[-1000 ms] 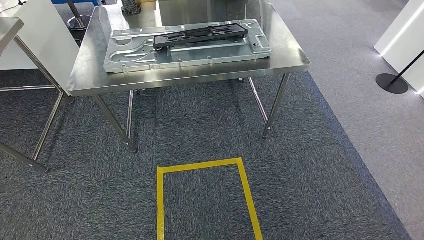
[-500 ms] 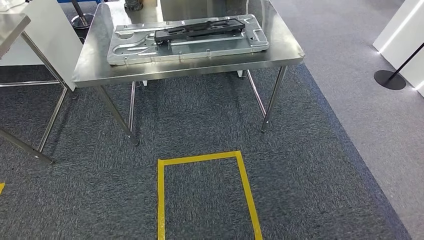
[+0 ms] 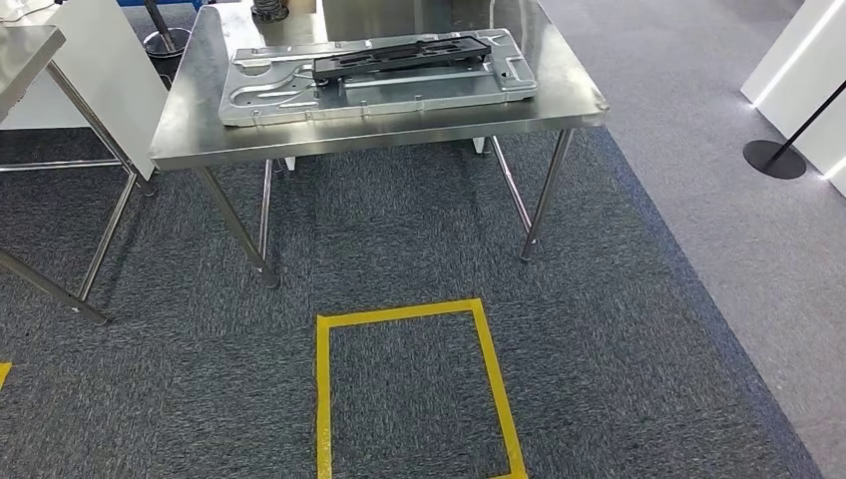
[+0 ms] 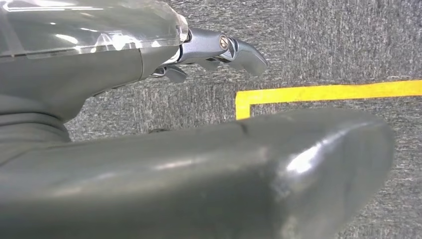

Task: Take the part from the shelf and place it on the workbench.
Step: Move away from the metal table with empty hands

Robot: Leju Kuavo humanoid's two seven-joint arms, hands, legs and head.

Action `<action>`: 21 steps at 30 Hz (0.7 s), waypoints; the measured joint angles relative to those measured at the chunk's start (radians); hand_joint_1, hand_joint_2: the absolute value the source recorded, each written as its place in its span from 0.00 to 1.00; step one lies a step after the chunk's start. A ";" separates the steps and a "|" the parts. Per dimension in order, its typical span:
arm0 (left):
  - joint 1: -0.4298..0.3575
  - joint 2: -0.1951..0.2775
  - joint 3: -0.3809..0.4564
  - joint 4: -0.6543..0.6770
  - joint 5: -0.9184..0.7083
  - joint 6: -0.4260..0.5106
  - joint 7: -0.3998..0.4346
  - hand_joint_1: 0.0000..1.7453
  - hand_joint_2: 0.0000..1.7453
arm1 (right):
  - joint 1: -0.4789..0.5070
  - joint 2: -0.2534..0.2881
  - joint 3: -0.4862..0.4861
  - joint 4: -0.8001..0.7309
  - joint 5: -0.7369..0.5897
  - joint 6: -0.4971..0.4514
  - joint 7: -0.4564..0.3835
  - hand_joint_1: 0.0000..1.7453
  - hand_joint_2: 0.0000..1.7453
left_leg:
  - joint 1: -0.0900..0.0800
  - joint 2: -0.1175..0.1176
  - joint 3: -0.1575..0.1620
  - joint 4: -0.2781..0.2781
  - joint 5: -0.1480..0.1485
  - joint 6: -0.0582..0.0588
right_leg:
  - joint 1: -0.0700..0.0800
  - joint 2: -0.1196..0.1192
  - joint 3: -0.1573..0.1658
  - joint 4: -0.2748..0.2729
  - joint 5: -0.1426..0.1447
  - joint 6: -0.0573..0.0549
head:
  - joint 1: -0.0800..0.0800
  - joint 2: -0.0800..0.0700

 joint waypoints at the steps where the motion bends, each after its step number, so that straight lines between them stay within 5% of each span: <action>1: 0.000 -0.001 0.001 0.000 0.002 -0.001 0.000 0.00 0.00 | 0.000 -0.001 -0.001 0.000 0.003 -0.001 0.005 0.00 1.00 | 0.000 0.000 -0.001 0.001 0.001 -0.006 | 0.002 0.001 -0.003 -0.001 0.002 -0.005 | 0.000 0.000; 3: 0.001 -0.002 0.002 0.000 0.004 0.001 0.002 0.00 0.00 | 0.000 -0.002 -0.002 0.000 0.006 -0.002 0.014 0.00 1.00 | 0.001 0.000 0.000 -0.004 0.004 -0.007 | 0.001 0.001 -0.001 -0.008 0.008 -0.014 | 0.000 0.000; 6: 0.001 -0.003 0.007 0.000 0.006 0.004 0.006 0.00 0.00 | -0.001 -0.003 -0.004 0.000 0.009 -0.005 0.029 0.00 1.00 | 0.000 -0.001 0.003 -0.013 0.004 0.022 | 0.002 0.002 0.001 -0.015 0.012 -0.017 | 0.000 0.000; 10: 0.001 -0.003 0.018 0.000 0.013 0.005 0.014 0.00 1.00 | -0.001 -0.005 -0.005 0.000 0.013 -0.019 0.049 0.00 0.00 | 0.003 -0.001 0.003 -0.015 0.010 0.010 | 0.006 0.002 -0.002 -0.012 0.012 -0.023 | 0.000 0.000; 15: 0.002 -0.006 0.027 0.000 0.019 0.008 0.017 0.00 1.00 | -0.001 -0.010 -0.010 0.000 0.010 -0.018 0.039 0.00 0.00 | 0.006 -0.001 0.003 -0.017 0.013 -0.013 | 0.008 0.002 -0.004 -0.008 0.012 -0.025 | 0.000 0.000; 19: 0.002 -0.010 0.033 0.000 0.024 0.006 0.019 0.00 1.00 | -0.001 -0.014 -0.012 0.000 0.011 -0.016 0.037 0.00 1.00 | 0.005 -0.001 0.001 -0.016 0.013 -0.016 | 0.007 0.002 -0.004 -0.008 0.012 -0.024 | 0.000 0.000; 21: 0.002 -0.011 0.040 0.000 0.027 0.003 0.024 0.00 1.00 | -0.001 -0.017 -0.012 0.000 0.012 -0.015 0.036 0.00 1.00 | 0.005 -0.001 0.000 -0.015 0.013 -0.016 | 0.007 0.002 -0.004 -0.008 0.012 -0.024 | 0.000 0.000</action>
